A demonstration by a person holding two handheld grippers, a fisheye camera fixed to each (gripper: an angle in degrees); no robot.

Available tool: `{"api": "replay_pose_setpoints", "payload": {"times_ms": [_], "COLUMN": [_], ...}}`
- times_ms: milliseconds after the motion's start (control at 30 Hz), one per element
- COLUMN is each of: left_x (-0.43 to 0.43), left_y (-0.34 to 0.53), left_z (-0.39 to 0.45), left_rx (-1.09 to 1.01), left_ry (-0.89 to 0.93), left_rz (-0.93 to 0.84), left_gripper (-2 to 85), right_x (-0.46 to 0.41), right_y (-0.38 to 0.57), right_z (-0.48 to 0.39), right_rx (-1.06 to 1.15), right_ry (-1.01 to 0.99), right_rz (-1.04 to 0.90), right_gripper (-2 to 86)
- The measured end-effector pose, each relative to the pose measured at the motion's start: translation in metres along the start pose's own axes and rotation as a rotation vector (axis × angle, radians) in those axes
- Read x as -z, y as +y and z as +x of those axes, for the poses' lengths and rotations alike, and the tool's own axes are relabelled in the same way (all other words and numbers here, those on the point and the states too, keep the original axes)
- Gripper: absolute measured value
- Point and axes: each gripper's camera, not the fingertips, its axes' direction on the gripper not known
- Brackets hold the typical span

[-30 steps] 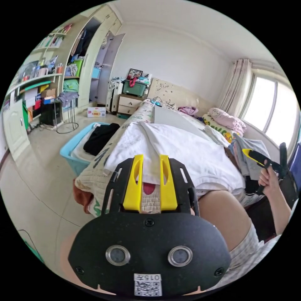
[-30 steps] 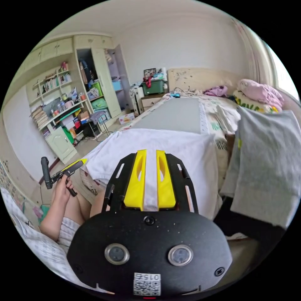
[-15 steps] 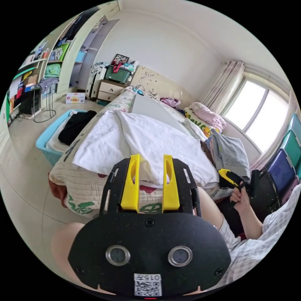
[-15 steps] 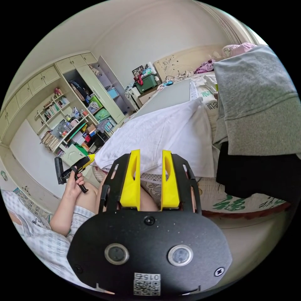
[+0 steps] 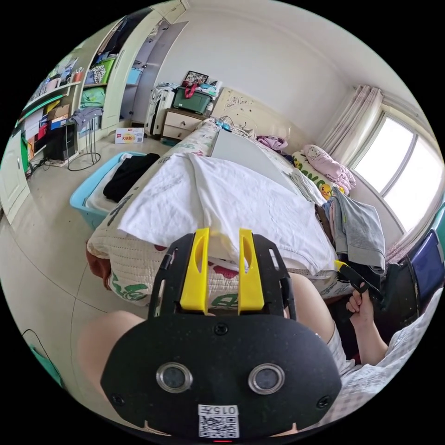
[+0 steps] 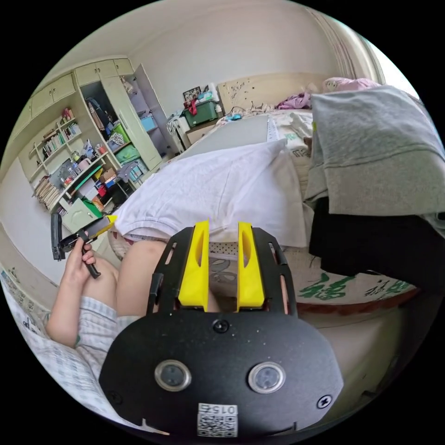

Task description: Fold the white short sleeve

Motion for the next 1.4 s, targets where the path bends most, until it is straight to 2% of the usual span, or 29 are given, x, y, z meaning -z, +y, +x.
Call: {"api": "replay_pose_setpoints", "payload": {"times_ms": [100, 167, 333, 533, 733, 933, 1133, 1300, 1400], "left_x": [-0.003, 0.000, 0.013, 0.027, 0.042, 0.058, 0.080, 0.099, 0.110], "left_y": [0.002, 0.002, 0.000, 0.003, 0.016, 0.025, 0.018, 0.020, 0.016], "left_z": [0.003, 0.009, 0.019, 0.032, 0.042, 0.071, 0.063, 0.085, 0.082], "left_rx": [0.010, -0.028, -0.068, -0.106, -0.158, -0.262, -0.174, -0.246, -0.200], "left_ry": [0.022, -0.007, -0.002, -0.050, -0.035, -0.156, -0.037, -0.125, -0.065], "left_rz": [-0.003, -0.022, -0.041, -0.061, 0.009, 0.040, 0.027, 0.048, 0.063], "left_gripper": [7.6, 2.2, 0.1, -0.1, 0.4, 0.7, 0.7, 0.7, 0.8], "right_x": [-0.006, -0.009, -0.001, 0.006, 0.004, 0.007, 0.016, 0.028, 0.036], "right_y": [-0.006, -0.010, -0.014, -0.021, -0.028, -0.033, -0.038, -0.043, -0.046], "right_z": [0.004, 0.000, -0.007, -0.002, -0.014, -0.014, -0.024, -0.013, -0.010], "right_rx": [-0.008, -0.003, 0.046, 0.035, 0.086, 0.093, 0.125, 0.080, 0.093], "right_ry": [-0.086, -0.068, 0.000, 0.039, 0.092, 0.102, 0.180, 0.140, 0.149], "right_rz": [-0.028, -0.037, -0.037, -0.078, -0.135, -0.148, -0.146, -0.137, -0.129], "right_gripper": [8.5, 6.2, 0.7, -0.1, 0.1, 0.1, -0.1, -0.1, 0.1]}}
